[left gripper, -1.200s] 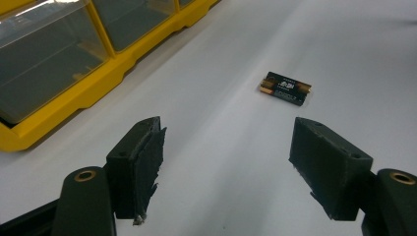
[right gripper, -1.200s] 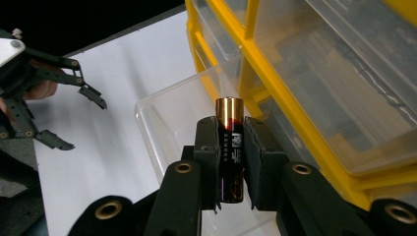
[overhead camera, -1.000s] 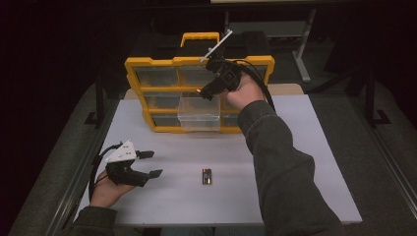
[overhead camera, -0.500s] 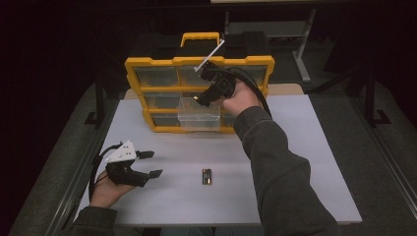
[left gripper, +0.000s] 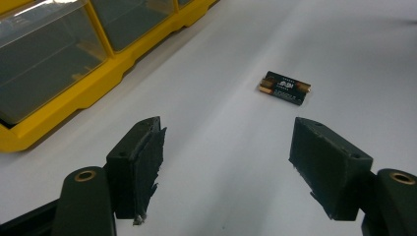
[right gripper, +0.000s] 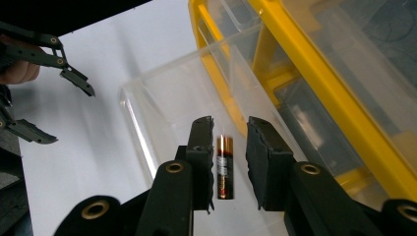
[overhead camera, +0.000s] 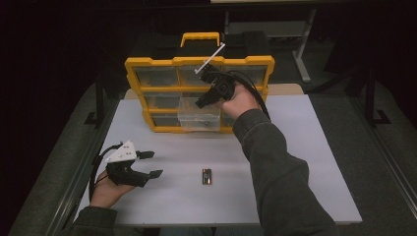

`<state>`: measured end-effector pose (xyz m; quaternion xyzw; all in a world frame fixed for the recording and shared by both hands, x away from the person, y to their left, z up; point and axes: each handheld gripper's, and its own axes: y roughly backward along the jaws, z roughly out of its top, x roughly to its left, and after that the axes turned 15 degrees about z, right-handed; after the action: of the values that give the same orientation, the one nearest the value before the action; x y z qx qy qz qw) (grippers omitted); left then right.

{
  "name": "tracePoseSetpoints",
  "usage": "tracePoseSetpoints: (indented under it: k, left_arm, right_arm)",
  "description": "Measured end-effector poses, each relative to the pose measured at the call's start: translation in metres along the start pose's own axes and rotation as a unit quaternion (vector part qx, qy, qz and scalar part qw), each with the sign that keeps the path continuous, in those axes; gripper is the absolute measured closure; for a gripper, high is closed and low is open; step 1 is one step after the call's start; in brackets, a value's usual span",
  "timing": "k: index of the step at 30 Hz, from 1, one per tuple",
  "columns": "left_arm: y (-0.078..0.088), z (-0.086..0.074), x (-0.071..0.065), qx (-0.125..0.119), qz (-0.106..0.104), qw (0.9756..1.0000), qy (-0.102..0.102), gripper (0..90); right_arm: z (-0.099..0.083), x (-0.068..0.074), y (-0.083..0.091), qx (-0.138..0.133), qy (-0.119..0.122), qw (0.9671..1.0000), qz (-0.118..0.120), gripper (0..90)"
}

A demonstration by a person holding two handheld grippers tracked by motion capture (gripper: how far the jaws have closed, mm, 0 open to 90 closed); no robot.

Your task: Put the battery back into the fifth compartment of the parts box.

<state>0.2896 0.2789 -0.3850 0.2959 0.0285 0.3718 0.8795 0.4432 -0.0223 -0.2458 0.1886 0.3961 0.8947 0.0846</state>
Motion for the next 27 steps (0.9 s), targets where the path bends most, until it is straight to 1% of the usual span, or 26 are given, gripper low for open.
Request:
tracePoseSetpoints:
  k: [1,5,7,8,11,14,16,18,19,20,21,22,26,27]
  left_arm:
    - [0.000,0.000,0.000,-0.001,0.000,1.0000,0.003,28.2]
    - [0.000,0.000,-0.001,-0.002,0.001,1.0000,-0.001,28.2]
    - [0.000,0.000,0.000,-0.002,0.001,1.0000,0.000,28.1]
    - [0.000,0.000,0.000,-0.002,0.001,1.0000,0.000,28.1]
    - [0.000,0.000,-0.001,-0.001,0.000,1.0000,0.001,28.1]
    - [0.000,0.000,-0.001,0.000,0.000,1.0000,0.001,28.1]
    - [0.001,0.001,-0.001,-0.001,0.001,1.0000,-0.001,28.1]
    - [0.000,0.000,-0.001,-0.002,0.000,1.0000,0.001,28.1]
    - [0.000,0.000,-0.001,0.001,-0.001,1.0000,0.003,28.1]
    - [-0.001,0.000,-0.002,0.001,-0.002,1.0000,0.008,28.1]
    - [-0.001,0.000,-0.002,0.001,-0.001,1.0000,0.003,28.1]
    - [-0.001,0.000,-0.002,0.000,-0.001,1.0000,0.003,28.1]
    - [0.000,0.000,-0.002,0.000,-0.001,1.0000,0.007,28.2]
    - [-0.001,0.000,-0.002,0.000,-0.001,1.0000,0.006,28.2]
  right_arm:
    - [0.000,0.001,0.001,0.000,-0.002,1.0000,-0.001,70.8]
    - [-0.002,0.003,0.005,-0.004,0.000,1.0000,-0.008,70.8]
    - [-0.003,0.006,0.008,-0.007,-0.004,1.0000,-0.005,70.1]
    - [-0.003,0.006,0.009,-0.009,0.002,0.9999,-0.006,69.9]
    - [-0.006,0.011,0.015,-0.009,0.006,0.9999,-0.008,69.6]
    - [-0.010,0.016,0.022,-0.018,0.002,0.9998,-0.003,69.2]
    - [-0.014,0.020,0.026,-0.023,0.008,0.9997,-0.001,68.7]
    - [-0.017,0.025,0.030,-0.022,0.013,0.9996,-0.007,68.7]
    - [-0.019,0.027,0.032,-0.026,0.015,0.9995,-0.007,68.7]
    - [-0.022,0.030,0.035,-0.032,0.009,0.9994,-0.004,68.7]
    - [-0.025,0.032,0.037,-0.036,0.011,0.9993,-0.002,68.7]
    - [-0.028,0.035,0.040,-0.041,0.005,0.9991,-0.001,68.6]
    - [-0.041,0.043,0.045,-0.046,0.005,0.9989,-0.001,68.2]
    - [-0.045,0.044,0.046,-0.046,0.005,0.9989,-0.001,67.9]
